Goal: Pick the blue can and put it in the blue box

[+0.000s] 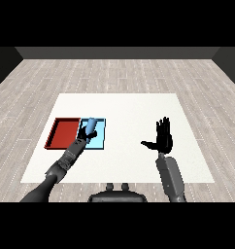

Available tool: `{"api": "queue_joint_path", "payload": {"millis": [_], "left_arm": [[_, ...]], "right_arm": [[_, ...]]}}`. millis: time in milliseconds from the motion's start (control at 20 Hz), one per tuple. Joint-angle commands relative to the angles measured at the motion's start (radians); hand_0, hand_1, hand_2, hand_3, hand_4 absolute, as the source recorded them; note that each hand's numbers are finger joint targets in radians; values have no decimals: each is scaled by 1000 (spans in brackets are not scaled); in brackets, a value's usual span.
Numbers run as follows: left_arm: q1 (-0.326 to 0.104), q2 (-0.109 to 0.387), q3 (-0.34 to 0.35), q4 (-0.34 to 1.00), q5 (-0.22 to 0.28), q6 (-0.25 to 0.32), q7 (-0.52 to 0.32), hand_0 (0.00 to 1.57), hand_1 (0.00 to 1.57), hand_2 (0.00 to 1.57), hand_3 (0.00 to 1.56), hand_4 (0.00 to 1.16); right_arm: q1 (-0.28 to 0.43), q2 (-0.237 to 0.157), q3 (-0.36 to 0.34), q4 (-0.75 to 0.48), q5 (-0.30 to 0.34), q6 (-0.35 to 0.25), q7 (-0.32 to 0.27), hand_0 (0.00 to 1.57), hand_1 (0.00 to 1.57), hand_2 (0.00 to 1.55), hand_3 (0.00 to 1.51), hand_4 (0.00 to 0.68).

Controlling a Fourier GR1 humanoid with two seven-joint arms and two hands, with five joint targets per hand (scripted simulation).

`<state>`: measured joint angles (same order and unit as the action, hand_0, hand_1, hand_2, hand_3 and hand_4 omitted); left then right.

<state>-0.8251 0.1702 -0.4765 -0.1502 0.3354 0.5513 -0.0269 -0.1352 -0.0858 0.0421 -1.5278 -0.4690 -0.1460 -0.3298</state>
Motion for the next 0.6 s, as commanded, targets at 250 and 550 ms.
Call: {"api": "queue_joint_path", "payload": {"millis": [250,550], "left_arm": [[-73,0,71,139,20,-94,45,0,0,0,0,0],[-51,-4,80,149,-7,-88,33,0,0,0,0,0]], "right_arm": [[2,0,-5,37,22,11,-20,0,0,0,0,0],[-31,16,-18,1,14,-18,15,0,0,0,0,0]]}}
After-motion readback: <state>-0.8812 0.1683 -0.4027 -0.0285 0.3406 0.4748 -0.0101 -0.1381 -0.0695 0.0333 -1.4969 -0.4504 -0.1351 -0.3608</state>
